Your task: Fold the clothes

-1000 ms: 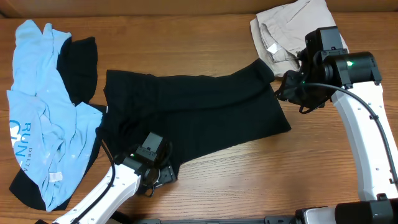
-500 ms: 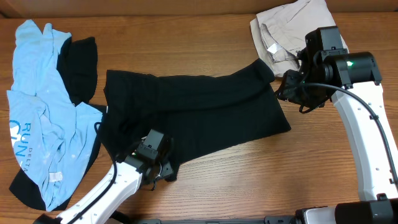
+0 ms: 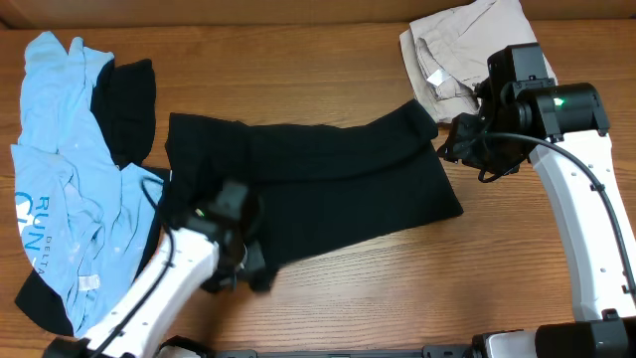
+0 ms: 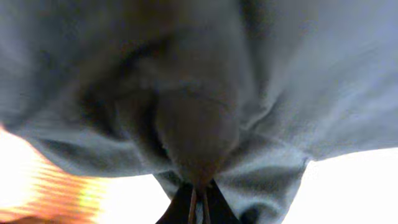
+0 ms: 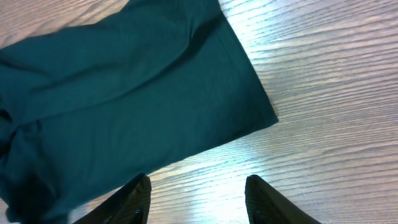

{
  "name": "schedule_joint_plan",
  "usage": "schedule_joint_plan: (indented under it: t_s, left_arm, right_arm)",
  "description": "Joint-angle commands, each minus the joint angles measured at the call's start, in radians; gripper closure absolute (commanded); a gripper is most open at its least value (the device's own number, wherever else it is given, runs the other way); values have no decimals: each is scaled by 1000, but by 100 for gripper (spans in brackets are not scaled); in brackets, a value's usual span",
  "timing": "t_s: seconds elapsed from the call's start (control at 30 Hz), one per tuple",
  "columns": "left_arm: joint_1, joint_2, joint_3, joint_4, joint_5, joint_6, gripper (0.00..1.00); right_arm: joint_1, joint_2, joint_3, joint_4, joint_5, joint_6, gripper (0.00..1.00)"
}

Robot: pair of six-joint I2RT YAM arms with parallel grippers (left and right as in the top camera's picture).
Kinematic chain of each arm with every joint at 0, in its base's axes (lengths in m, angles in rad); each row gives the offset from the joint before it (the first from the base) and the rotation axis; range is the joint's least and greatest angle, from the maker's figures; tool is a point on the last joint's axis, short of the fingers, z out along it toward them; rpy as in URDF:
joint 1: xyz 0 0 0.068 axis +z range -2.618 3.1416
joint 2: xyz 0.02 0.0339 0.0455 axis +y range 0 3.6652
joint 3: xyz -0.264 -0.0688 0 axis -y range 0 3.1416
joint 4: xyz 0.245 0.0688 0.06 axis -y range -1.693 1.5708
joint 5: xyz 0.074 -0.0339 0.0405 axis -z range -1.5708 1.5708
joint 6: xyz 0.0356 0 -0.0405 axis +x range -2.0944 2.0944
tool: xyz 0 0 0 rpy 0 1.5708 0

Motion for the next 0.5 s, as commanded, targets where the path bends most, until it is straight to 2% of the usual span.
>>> schedule_joint_plan:
  t_s: [0.0, 0.13, 0.33, 0.47]
  left_arm:
    - [84, 2, 169, -82, 6, 210, 96]
    - [147, 2, 255, -142, 5, 307, 96]
    - [182, 21, 261, -122, -5, 381, 96]
    - [183, 55, 261, -122, 3, 384, 96]
  right_arm:
    - [-2, -23, -51, 5, 6, 1, 48]
    - [-2, -23, -141, 33, 6, 1, 48]
    - [-2, -23, -314, 148, -13, 13, 48]
    - [-2, -23, -450, 273, -17, 45, 56]
